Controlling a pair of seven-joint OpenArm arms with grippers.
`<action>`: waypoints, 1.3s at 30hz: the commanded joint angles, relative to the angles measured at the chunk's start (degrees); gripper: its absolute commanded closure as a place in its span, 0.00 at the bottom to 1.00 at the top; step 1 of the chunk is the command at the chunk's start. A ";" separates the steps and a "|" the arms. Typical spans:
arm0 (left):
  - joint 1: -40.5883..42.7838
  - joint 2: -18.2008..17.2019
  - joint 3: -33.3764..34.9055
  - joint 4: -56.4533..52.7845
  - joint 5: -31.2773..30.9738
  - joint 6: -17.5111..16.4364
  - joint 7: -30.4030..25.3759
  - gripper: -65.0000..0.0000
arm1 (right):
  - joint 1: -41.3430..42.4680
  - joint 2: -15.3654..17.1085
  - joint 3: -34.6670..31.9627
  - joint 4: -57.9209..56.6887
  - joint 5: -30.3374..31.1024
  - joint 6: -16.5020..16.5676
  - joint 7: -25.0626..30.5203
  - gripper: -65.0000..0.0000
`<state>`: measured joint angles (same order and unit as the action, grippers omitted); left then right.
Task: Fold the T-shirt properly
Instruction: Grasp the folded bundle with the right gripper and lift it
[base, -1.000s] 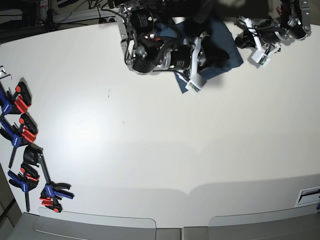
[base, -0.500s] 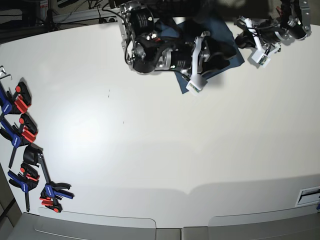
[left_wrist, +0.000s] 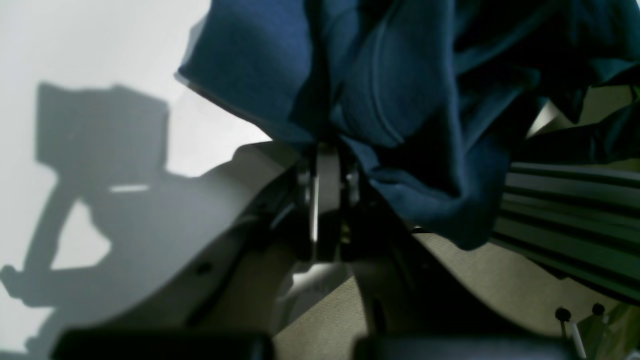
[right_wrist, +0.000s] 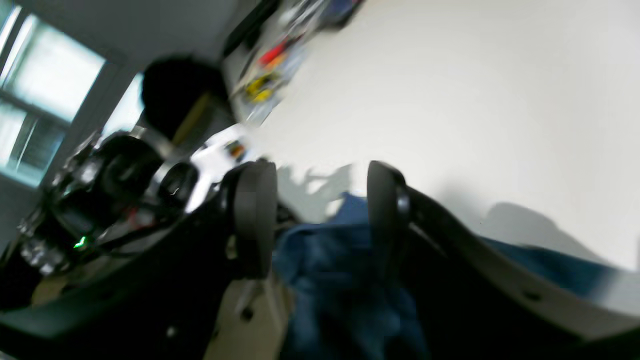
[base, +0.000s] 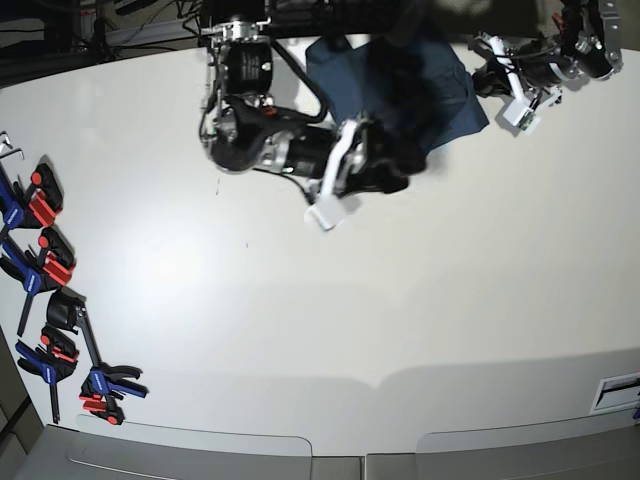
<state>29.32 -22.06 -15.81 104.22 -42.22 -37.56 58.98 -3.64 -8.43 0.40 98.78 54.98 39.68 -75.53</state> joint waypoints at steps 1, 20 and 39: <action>0.04 -0.66 -0.31 0.94 -0.96 -0.17 -0.74 1.00 | 0.76 0.17 1.33 1.11 1.49 0.32 1.18 0.58; 0.04 -0.66 -0.31 0.94 -0.96 -0.17 -2.01 1.00 | -2.25 6.03 -6.54 1.07 -5.97 0.32 2.69 0.37; 0.02 -0.66 -0.31 0.94 -0.96 -0.17 -2.05 1.00 | -2.25 6.03 -8.33 1.07 -13.92 0.32 6.16 0.84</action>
<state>29.32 -22.06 -15.81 104.22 -42.19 -37.56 58.06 -6.68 -2.09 -7.79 98.78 39.42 39.68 -70.70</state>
